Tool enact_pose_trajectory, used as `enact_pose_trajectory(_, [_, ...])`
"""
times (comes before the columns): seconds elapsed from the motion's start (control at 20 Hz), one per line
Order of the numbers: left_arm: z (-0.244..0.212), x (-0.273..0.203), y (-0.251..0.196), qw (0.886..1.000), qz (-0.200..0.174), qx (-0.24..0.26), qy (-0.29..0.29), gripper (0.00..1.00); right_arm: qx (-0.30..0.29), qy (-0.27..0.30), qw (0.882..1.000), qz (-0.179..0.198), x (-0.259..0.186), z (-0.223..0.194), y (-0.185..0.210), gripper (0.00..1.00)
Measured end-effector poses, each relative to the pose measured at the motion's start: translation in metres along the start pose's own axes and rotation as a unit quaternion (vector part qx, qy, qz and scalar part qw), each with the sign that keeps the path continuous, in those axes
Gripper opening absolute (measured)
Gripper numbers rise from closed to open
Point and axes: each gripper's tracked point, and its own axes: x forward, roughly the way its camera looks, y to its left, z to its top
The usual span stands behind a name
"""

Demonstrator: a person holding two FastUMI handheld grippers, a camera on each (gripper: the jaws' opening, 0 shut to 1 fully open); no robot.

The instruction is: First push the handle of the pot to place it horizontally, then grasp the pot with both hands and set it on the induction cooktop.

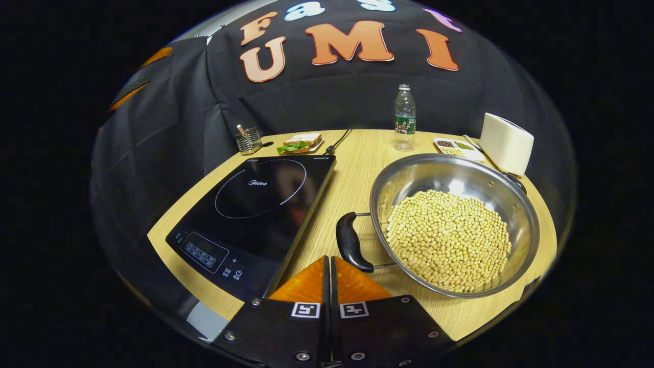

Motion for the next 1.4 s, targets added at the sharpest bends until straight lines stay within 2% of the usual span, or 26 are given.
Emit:
enact_pose_trajectory(0.15, [-0.004, -0.002, 0.007, 1.000, 0.006, -0.003, 0.001, 0.97, -0.009, 0.010, 1.000, -0.001, 0.004, -0.004, 0.001, 0.00])
enact_pose_trajectory(0.3, [-0.007, 0.000, 0.013, 1.000, 0.010, -0.010, 0.002, 0.97, -0.035, 0.030, 0.998, -0.033, 0.001, -0.020, -0.019, 0.00])
enact_pose_trajectory(0.4, [-0.007, 0.003, 0.016, 1.000, 0.013, -0.013, 0.000, 0.97, -0.019, 0.020, 0.998, -0.051, -0.001, -0.014, -0.032, 0.00])
enact_pose_trajectory(0.5, [-0.010, 0.005, 0.014, 1.000, 0.009, -0.018, 0.002, 0.97, -0.003, 0.019, 0.999, -0.046, 0.001, -0.009, -0.031, 0.00])
enact_pose_trajectory(0.7, [-0.015, 0.010, 0.013, 1.000, 0.001, -0.023, 0.007, 0.97, -0.024, 0.015, 0.998, -0.056, 0.015, 0.002, -0.026, 0.00])
enact_pose_trajectory(1.1, [-0.025, 0.016, 0.029, 0.999, 0.016, -0.028, 0.016, 0.97, -0.010, 0.009, 0.998, -0.055, 0.043, 0.023, -0.018, 0.00])
enact_pose_trajectory(1.4, [-0.028, 0.018, 0.024, 0.999, 0.014, -0.028, 0.023, 0.97, -0.001, 0.005, 0.999, -0.046, 0.053, 0.029, -0.013, 0.00])
